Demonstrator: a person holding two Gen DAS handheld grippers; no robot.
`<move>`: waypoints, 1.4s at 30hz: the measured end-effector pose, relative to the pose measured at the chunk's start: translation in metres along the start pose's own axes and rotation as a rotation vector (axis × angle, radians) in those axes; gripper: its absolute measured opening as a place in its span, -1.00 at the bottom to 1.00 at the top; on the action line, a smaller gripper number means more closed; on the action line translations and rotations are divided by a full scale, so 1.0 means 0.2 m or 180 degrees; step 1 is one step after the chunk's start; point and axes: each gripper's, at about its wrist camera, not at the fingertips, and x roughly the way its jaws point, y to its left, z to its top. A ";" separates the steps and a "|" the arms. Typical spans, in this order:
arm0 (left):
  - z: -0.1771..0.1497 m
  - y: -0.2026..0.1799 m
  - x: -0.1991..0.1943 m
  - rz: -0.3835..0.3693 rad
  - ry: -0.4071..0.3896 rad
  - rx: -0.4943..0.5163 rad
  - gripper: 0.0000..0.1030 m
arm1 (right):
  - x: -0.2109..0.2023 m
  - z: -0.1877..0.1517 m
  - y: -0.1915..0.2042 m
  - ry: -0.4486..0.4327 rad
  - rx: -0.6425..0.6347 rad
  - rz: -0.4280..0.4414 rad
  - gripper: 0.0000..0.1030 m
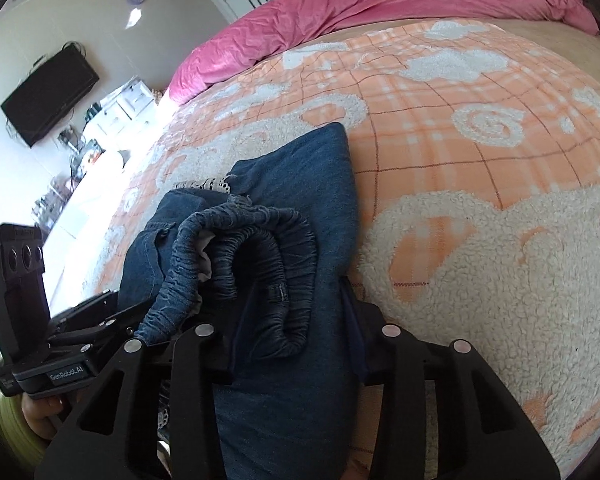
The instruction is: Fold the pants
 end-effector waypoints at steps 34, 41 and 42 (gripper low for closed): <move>0.16 -0.01 -0.25 0.0342 -0.0391 0.0225 -0.28 | -0.12 0.05 0.50 -0.0622 -0.0822 -0.0255 -0.80; 0.29 0.02 -0.23 0.0376 -0.0401 0.0188 -0.30 | -0.10 0.17 0.53 -0.0669 -0.0841 -0.0247 -0.80; 0.32 0.03 -0.23 0.0384 -0.0400 0.0184 -0.30 | -0.09 0.19 0.53 -0.0674 -0.0845 -0.0246 -0.80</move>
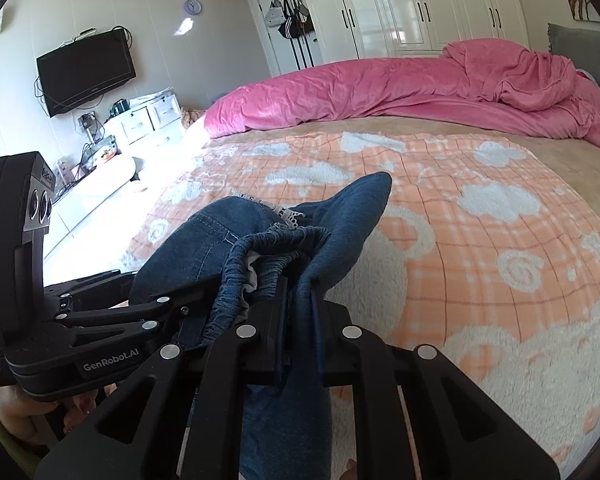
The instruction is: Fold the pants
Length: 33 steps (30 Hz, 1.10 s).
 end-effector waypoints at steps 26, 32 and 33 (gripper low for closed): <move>0.13 0.15 0.40 0.0253 0.0171 -0.0083 -0.26 | 0.45 0.10 -0.18 0.0303 0.0182 -0.0189 -0.80; 0.11 0.16 0.41 0.0277 0.0184 -0.0105 -0.18 | 0.49 0.05 -0.27 0.0443 0.0368 -0.0286 -0.80; 0.11 0.16 0.41 0.0276 0.0184 -0.0112 -0.16 | 0.49 0.04 -0.29 0.0466 0.0392 -0.0303 -0.80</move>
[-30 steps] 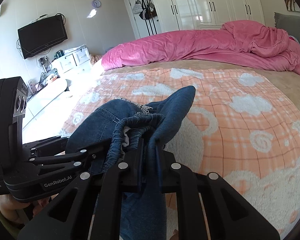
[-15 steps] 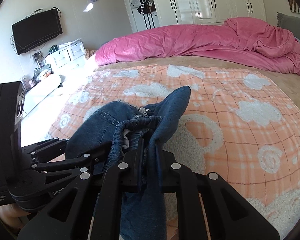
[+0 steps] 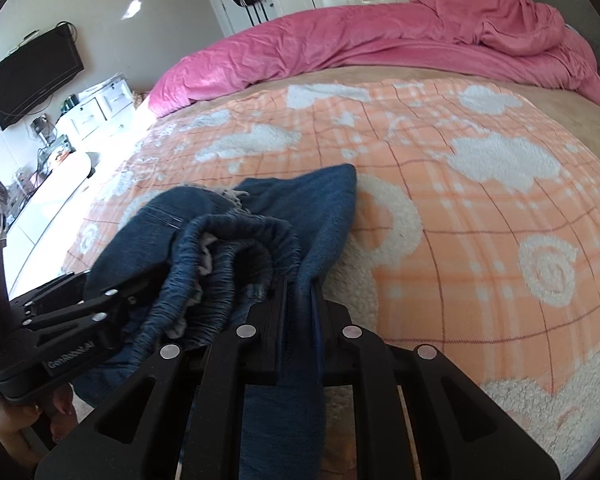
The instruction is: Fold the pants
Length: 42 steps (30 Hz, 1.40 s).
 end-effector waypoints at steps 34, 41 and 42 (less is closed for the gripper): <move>-0.08 0.01 -0.07 -0.0085 -0.0005 -0.0076 0.44 | -0.08 -0.12 -0.09 0.0042 0.0167 -0.0401 0.23; -0.10 0.00 -0.12 -0.0126 -0.0036 -0.0059 0.65 | -0.15 -0.14 -0.05 -0.0068 0.0047 -0.0393 0.47; -0.10 0.00 -0.13 -0.0129 -0.0044 -0.0059 0.67 | -0.16 -0.14 -0.05 -0.0079 0.0034 -0.0386 0.47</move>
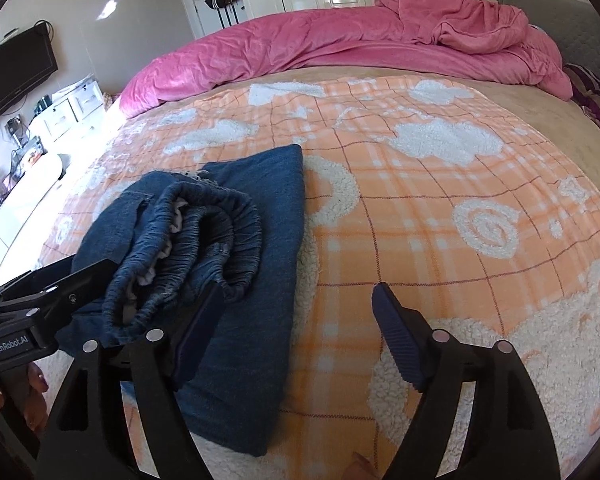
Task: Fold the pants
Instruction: 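Release the folded pants and pull both tools back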
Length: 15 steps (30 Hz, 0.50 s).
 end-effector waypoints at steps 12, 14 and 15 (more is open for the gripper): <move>-0.02 0.02 -0.14 -0.0017 -0.0143 -0.0041 0.81 | -0.15 -0.04 0.05 -0.0120 -0.0075 -0.0019 0.69; -0.03 0.02 -0.18 -0.0012 -0.0181 -0.0051 0.82 | -0.19 -0.05 0.05 -0.0165 -0.0084 -0.0021 0.71; -0.04 0.02 -0.19 -0.0013 -0.0202 -0.0057 0.82 | -0.21 -0.06 0.05 -0.0176 -0.0083 -0.0024 0.75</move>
